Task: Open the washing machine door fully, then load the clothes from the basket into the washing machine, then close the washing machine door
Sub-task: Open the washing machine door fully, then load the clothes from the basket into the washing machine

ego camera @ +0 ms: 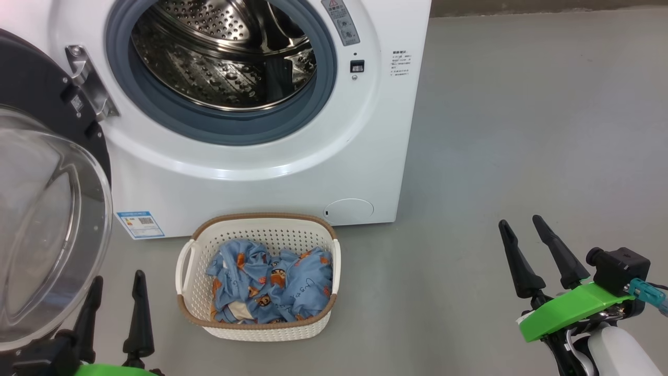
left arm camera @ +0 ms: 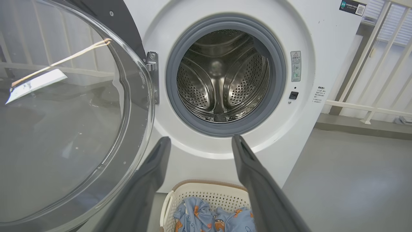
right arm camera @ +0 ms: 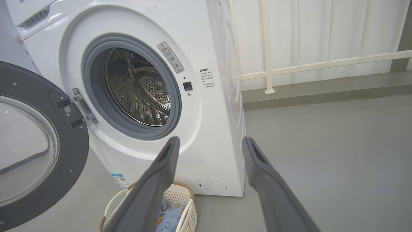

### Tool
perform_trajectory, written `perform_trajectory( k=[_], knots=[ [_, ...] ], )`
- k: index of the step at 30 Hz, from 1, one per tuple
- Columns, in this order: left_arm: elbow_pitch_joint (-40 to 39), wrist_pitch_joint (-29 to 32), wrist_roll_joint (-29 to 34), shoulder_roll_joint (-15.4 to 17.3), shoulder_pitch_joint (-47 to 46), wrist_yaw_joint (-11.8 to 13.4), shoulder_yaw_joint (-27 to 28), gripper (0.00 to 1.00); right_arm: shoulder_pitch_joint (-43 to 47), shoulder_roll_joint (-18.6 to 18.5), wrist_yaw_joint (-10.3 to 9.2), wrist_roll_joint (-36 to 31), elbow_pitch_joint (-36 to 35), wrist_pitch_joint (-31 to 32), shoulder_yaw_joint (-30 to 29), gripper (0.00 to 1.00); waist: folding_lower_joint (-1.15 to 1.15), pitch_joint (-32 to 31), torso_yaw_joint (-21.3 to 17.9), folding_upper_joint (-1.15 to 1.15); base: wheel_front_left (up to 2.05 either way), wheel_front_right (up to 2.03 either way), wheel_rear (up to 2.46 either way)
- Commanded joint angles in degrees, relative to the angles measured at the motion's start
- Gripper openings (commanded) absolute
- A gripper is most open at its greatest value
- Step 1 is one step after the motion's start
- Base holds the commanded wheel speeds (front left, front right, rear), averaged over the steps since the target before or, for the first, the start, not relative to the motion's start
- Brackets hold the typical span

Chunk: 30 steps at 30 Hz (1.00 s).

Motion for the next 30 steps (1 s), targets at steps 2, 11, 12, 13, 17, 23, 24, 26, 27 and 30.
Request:
perform_trajectory(
  k=[2,11,12,13,17,23,24,26,27,30],
  knots=[
    [-1.4,-0.7,1.2,0.5,-1.4,-0.6,2.7,1.0,-0.1,-0.6,0.09,-0.3,-1.6,-0.7,0.7,1.0,0.0,0.1,0.2,0.0,0.0,0.0,0.0],
    [-1.5,-0.7,2.1,-0.7,-1.6,-1.6,3.7,1.0,-0.1,-0.5,0.09,-0.6,-1.6,-0.7,0.3,1.0,0.0,0.4,0.4,0.0,0.0,0.0,0.0],
    [-1.5,-0.7,2.3,-0.8,-1.7,-1.7,3.8,1.0,-0.1,-0.5,0.09,-0.6,-1.6,-0.7,0.3,1.0,0.0,0.4,0.4,0.0,0.0,0.0,0.0],
    [-1.4,-0.7,2.4,-0.9,-1.7,-1.9,3.8,1.0,-0.1,-0.5,0.09,-0.6,-1.6,-0.7,0.3,1.0,0.0,0.4,0.4,0.0,0.0,0.0,0.0],
    [-1.3,-0.7,2.8,-1.0,-1.7,-2.2,4.2,1.0,-0.2,-0.3,0.09,-0.6,-1.5,-0.7,0.5,1.0,0.0,0.4,0.3,0.0,0.0,0.0,0.0],
    [-0.9,-0.7,3.2,-1.3,-1.8,-2.6,4.4,1.0,-0.1,-0.2,0.09,-0.5,-1.5,-0.7,0.5,1.0,0.0,0.5,0.2,0.0,0.0,0.0,0.0],
    [-0.8,-0.7,3.3,-1.3,-1.9,-2.7,4.4,1.0,-0.1,-0.2,0.09,-0.5,-1.4,-0.7,0.5,1.0,0.0,0.6,0.2,0.0,0.0,0.0,0.0],
    [-0.6,-0.7,3.4,-1.4,-2.0,-2.8,4.5,1.0,-0.2,-0.1,0.09,-0.5,-1.4,-0.7,0.5,1.0,0.0,0.6,0.3,0.0,0.0,0.0,0.0],
    [-0.6,-0.7,3.4,-1.4,-2.1,-2.9,4.5,1.0,-0.2,-0.1,0.09,-0.5,-1.4,-0.7,0.5,1.0,0.0,0.7,0.3,0.0,0.0,0.0,0.0],
    [-0.3,-0.7,3.6,-1.5,-2.2,-3.0,4.5,1.0,-0.2,-0.1,0.09,-0.5,-1.4,-0.7,0.5,1.0,0.0,0.8,0.4,0.0,0.0,0.0,0.0]
  ],
)
